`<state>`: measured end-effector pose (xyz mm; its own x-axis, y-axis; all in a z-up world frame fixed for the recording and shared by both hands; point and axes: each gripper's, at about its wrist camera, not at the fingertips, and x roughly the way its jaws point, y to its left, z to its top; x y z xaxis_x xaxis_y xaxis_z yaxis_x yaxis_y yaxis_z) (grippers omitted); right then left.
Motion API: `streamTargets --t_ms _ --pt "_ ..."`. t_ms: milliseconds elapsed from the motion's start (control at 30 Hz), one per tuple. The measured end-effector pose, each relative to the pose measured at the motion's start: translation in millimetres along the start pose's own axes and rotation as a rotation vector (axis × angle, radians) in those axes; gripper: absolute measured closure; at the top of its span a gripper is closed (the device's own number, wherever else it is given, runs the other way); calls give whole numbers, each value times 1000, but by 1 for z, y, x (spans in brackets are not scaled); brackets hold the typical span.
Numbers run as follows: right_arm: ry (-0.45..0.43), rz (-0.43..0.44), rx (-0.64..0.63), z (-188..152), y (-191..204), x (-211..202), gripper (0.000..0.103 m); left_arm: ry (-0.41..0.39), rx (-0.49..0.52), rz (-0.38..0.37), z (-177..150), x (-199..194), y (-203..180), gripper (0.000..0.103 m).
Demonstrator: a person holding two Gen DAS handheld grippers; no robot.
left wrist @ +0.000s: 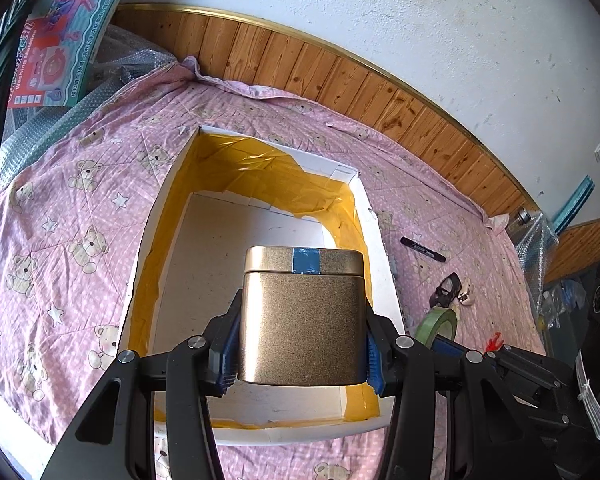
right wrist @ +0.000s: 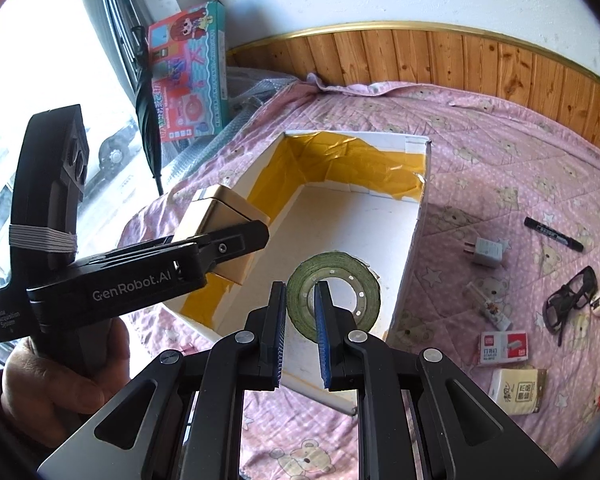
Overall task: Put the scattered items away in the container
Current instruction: 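Carry the gold tin and tape roll in both tools over the cardboard box, then open both tools, dropping the gold tin and tape roll into the box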
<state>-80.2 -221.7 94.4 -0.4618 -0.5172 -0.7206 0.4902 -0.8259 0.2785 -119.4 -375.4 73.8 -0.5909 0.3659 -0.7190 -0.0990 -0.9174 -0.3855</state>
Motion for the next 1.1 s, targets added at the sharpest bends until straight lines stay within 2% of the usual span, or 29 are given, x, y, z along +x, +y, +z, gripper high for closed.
streamTargets --t_ms 267,567,867,1100 --pt "27 51 32 19 -16 22 88 28 20 34 19 18 -2 53" --pt "71 68 14 51 -32 49 88 89 10 49 49 46 7 53" --pt "123 75 -2 76 -46 88 88 136 2 68 71 78 15 52" --pt "170 32 -32 94 -58 121 88 144 8 104 89 102 24 52"
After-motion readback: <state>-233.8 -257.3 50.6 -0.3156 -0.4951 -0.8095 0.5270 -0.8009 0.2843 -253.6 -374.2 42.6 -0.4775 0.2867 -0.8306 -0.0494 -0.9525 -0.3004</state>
